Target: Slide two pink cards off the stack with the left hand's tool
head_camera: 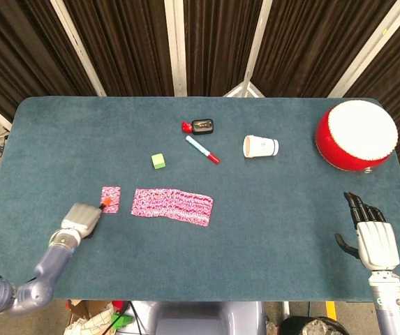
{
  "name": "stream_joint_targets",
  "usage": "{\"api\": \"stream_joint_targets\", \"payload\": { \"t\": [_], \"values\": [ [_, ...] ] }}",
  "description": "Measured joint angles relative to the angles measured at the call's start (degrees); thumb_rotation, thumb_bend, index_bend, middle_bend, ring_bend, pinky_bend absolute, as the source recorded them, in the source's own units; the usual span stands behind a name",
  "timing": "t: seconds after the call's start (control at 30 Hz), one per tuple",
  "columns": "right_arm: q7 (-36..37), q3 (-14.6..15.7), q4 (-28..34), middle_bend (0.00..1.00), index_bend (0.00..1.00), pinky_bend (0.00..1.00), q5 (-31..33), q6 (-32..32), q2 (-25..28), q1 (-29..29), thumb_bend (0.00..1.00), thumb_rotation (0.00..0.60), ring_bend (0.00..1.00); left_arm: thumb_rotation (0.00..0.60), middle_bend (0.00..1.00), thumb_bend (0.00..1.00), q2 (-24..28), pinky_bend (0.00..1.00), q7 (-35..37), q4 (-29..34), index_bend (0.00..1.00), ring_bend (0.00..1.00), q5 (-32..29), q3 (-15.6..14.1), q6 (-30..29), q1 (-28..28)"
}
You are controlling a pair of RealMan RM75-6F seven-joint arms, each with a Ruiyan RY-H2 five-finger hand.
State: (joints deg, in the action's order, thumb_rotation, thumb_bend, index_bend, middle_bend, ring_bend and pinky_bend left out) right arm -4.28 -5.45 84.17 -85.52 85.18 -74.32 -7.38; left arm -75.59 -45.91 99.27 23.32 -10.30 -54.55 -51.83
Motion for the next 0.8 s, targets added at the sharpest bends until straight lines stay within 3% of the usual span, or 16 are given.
{"api": "stream_joint_targets", "payload": {
  "t": [0.3, 0.8],
  "values": [
    [-0.95, 0.06, 0.28, 0.15, 0.01, 0.24, -0.04, -0.04, -0.26, -0.06, 0.28, 0.6, 0.23, 0.6, 0.84, 0.94, 5.35, 0.7, 5.28, 0.26, 0.05, 0.77, 4.3, -2.13, 0.23, 3.75],
    [-1.34, 0.07, 0.15, 0.15, 0.01, 0.24, 0.09, -0.25, -0.54, -0.16, 0.28, 0.6, 0.23, 0.6, 0.84, 0.94, 11.84, 0.7, 15.27, 4.57, 0.03, 0.77, 19.7, 2.49, -0.64, 7.18]
  ]
}}
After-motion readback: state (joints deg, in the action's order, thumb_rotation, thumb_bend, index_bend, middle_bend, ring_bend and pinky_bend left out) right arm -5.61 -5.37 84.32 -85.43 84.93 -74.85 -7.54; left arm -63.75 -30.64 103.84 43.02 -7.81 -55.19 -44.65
